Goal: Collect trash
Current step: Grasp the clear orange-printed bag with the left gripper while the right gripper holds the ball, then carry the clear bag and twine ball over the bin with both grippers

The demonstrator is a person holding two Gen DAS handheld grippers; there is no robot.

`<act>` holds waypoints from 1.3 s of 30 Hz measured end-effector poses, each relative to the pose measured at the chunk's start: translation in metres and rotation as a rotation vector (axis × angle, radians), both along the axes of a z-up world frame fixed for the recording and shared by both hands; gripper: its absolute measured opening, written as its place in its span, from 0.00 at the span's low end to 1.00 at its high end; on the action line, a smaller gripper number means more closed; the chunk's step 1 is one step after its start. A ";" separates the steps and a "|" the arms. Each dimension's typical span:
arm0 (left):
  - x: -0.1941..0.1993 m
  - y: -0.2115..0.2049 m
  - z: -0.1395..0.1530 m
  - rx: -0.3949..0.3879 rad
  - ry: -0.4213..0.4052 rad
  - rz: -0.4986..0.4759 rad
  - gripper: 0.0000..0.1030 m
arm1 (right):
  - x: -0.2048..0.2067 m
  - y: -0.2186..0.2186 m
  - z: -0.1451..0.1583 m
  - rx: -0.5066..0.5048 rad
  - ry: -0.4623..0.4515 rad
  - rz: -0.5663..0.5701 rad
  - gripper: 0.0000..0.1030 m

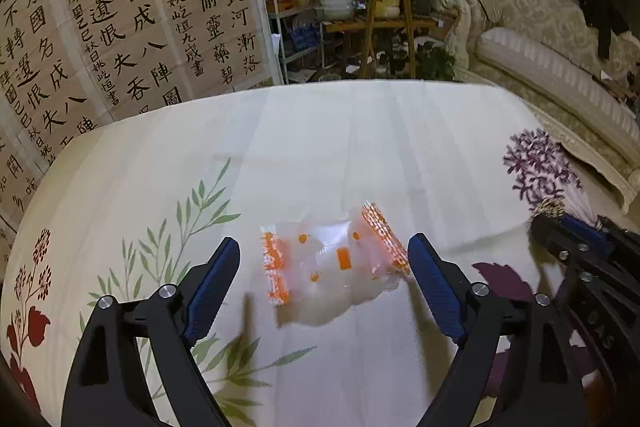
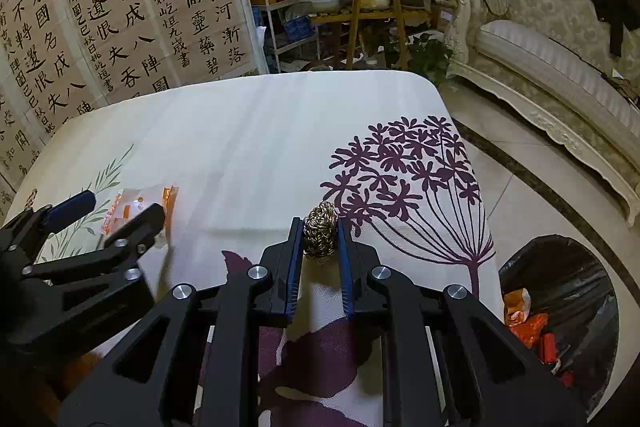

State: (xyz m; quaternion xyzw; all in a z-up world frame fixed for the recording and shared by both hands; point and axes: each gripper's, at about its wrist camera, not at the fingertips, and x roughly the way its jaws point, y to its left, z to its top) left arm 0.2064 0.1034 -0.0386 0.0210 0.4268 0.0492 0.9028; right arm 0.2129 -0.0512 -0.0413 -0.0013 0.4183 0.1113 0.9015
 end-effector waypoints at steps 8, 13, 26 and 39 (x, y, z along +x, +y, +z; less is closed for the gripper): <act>-0.002 0.005 -0.004 -0.033 0.025 -0.009 0.61 | -0.002 -0.001 -0.002 0.005 0.005 0.010 0.16; -0.004 0.005 -0.003 -0.063 0.017 -0.031 0.35 | -0.002 0.000 -0.002 0.004 0.005 0.011 0.16; -0.022 0.004 0.001 -0.082 -0.009 -0.063 0.05 | -0.012 -0.002 0.001 0.015 -0.001 0.003 0.16; -0.062 -0.001 0.017 -0.081 -0.053 -0.058 0.05 | -0.052 -0.012 0.008 0.018 -0.014 -0.010 0.16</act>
